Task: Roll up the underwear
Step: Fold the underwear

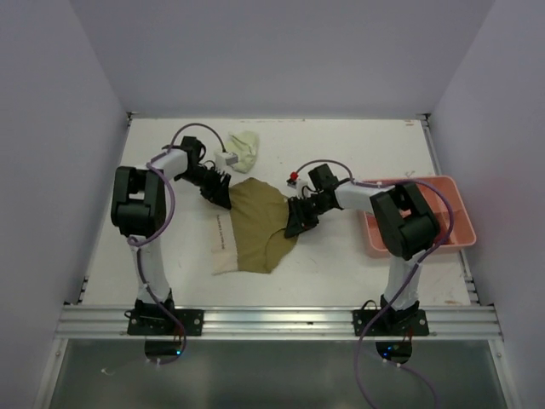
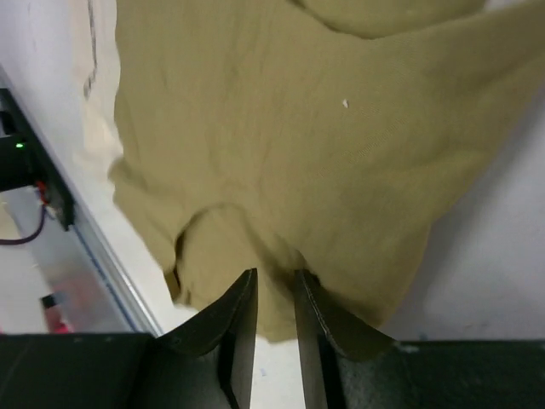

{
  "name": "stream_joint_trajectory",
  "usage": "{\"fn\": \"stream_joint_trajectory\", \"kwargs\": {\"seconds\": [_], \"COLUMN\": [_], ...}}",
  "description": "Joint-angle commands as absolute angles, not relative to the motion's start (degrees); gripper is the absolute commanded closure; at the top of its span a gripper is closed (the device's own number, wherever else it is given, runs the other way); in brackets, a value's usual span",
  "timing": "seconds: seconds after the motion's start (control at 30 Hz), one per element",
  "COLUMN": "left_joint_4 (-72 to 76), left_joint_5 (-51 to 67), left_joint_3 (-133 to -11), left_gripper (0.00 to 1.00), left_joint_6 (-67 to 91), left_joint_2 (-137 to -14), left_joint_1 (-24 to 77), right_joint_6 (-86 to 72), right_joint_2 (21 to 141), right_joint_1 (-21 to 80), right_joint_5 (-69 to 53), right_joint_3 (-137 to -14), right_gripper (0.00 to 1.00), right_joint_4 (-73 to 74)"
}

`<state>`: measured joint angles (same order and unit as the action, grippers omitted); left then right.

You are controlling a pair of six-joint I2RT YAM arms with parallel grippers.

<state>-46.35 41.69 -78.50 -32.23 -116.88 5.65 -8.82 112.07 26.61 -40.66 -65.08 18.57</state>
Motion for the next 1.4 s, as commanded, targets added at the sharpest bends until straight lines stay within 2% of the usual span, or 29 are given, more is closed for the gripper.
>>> {"fn": "stream_joint_trajectory", "kwargs": {"seconds": [0.0, 0.13, 0.3, 0.43, 0.5, 0.6, 0.73, 0.9, 1.1, 1.27, 1.37], "left_joint_4": [-41.1, -46.1, -46.6, -46.8, -44.7, -43.3, -43.5, -39.7, -36.8, -33.8, -39.2], "left_joint_5": [36.5, 42.4, 47.3, 45.1, 41.7, 38.6, 38.4, 40.2, 39.9, 42.4, 46.7], "left_joint_3": [-87.1, -96.4, -90.0, -75.0, -68.1, -52.8, -43.0, -33.3, -27.0, -27.1, -31.9], "left_gripper": [0.52, 0.53, 0.51, 0.5, 0.5, 0.51, 0.52, 0.56, 0.58, 0.61, 0.63], "left_joint_6": [-36.3, -40.3, -44.1, -53.7, -61.1, -70.8, -81.8, -92.2, -100.5, -95.6, -94.8], "left_joint_2": [-126.4, -128.4, -116.7, -100.3, -93.9, -82.5, -72.8, -70.4, -68.8, -68.5, -72.7], "left_joint_1": [5.7, 6.7, 7.5, 7.4, 7.1, 5.9, 3.3, 2.7, 1.7, 1.3, -3.6], "right_joint_6": [-14.4, -11.0, -5.0, 4.6, 16.4, 29.9, 40.6, 48.2, 49.2, 49.0, 49.6], "right_joint_2": [108.3, 99.9, 98.2, 99.8, 99.8, 94.9, 91.5, 96.3, 99.1, 100.1, 101.2], "right_joint_1": [28.2, 30.1, 28.2, 28.4, 29.4, 32.4, 39.3, 49.0, 53.1, 58.3, 60.5], "right_joint_5": [-45.2, -46.4, -42.8, -42.8, -41.1, -38.2, -34.2, -25.9, -23.6, -23.3, -21.4], "right_joint_3": [-60.1, -62.1, -69.7, -76.1, -77.0, -71.3, -66.1, -64.5, -64.1, -65.3, -64.4], "right_gripper": [0.7, 0.65, 0.61, 0.61, 0.62, 0.62, 0.62, 0.64, 0.64, 0.65, 0.65], "right_joint_4": [19.1, 24.8, 28.6, 30.7, 35.3, 35.3, 33.7, 27.8, 21.5, 21.0, 18.8]}}
